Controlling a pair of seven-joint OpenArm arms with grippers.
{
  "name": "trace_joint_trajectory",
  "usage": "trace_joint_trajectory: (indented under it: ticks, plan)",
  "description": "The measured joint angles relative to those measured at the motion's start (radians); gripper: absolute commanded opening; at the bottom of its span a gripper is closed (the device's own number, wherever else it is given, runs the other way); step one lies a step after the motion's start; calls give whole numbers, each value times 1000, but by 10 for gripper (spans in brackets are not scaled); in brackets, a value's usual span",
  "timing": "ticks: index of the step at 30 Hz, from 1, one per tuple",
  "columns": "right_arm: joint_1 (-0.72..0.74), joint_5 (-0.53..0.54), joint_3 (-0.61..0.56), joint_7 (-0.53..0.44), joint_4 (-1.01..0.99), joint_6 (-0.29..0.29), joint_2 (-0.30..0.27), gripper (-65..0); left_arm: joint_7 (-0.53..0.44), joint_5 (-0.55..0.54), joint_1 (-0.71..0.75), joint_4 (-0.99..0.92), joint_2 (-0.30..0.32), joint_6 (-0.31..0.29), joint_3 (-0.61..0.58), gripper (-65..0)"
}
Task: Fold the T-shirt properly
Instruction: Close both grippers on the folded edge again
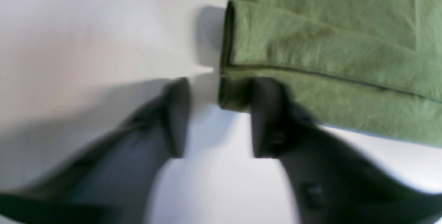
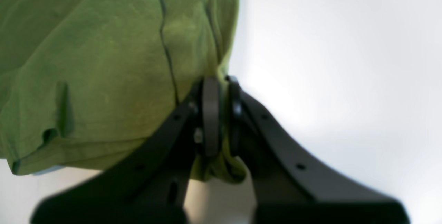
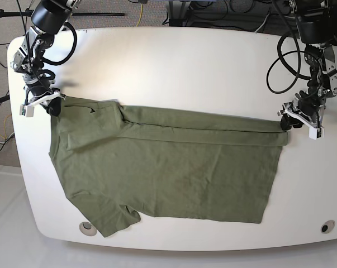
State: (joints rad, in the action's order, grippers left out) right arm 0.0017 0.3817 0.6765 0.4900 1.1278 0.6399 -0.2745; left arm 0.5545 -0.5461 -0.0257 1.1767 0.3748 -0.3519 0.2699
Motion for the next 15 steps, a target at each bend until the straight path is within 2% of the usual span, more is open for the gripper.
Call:
trace_joint_trajectory:
  ticks: [2,15]
  plan:
    - [0,0,0,4,3,0,0,-650,10,0,-2,-1,0,0,-2,-650]
    - [0,0,-2,11,4,8,0,-650,-3,-3,4,-6,0,-15,-9,-650]
